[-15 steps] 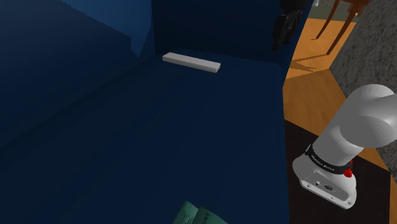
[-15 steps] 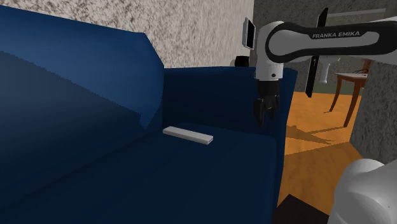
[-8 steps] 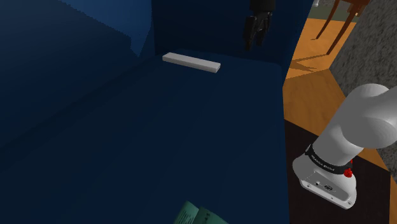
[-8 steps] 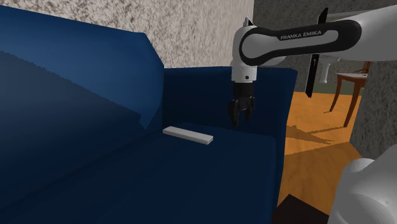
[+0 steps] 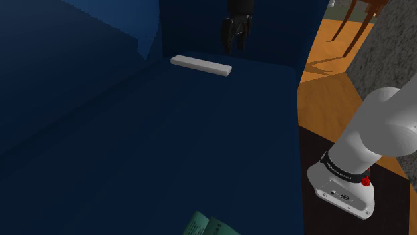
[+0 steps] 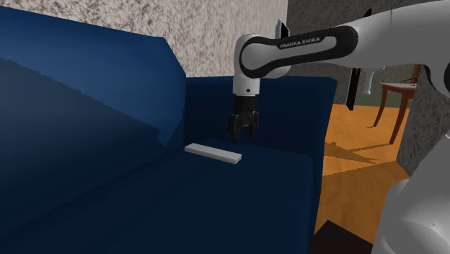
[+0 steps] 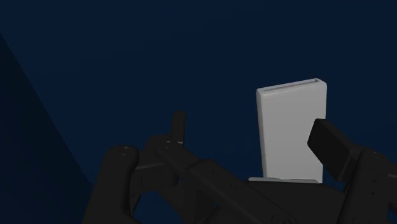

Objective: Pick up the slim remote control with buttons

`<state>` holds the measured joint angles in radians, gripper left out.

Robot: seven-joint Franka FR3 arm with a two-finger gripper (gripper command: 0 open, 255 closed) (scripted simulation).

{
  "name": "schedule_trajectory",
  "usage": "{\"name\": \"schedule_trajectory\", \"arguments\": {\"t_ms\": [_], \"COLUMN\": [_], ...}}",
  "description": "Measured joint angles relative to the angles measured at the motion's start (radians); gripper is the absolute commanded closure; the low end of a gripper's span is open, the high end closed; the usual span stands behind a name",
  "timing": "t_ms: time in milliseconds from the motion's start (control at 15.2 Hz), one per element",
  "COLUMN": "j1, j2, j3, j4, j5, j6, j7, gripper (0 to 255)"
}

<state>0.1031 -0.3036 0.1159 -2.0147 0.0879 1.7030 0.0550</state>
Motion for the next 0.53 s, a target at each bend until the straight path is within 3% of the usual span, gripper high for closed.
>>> {"name": "schedule_trajectory", "arguments": {"t_ms": [528], "j1": [0.044], "j2": [0.249], "j3": [0.061], "j4": [0.242], "j5": [0.002], "j6": [0.041], "j7": [0.037], "gripper": [0]}}
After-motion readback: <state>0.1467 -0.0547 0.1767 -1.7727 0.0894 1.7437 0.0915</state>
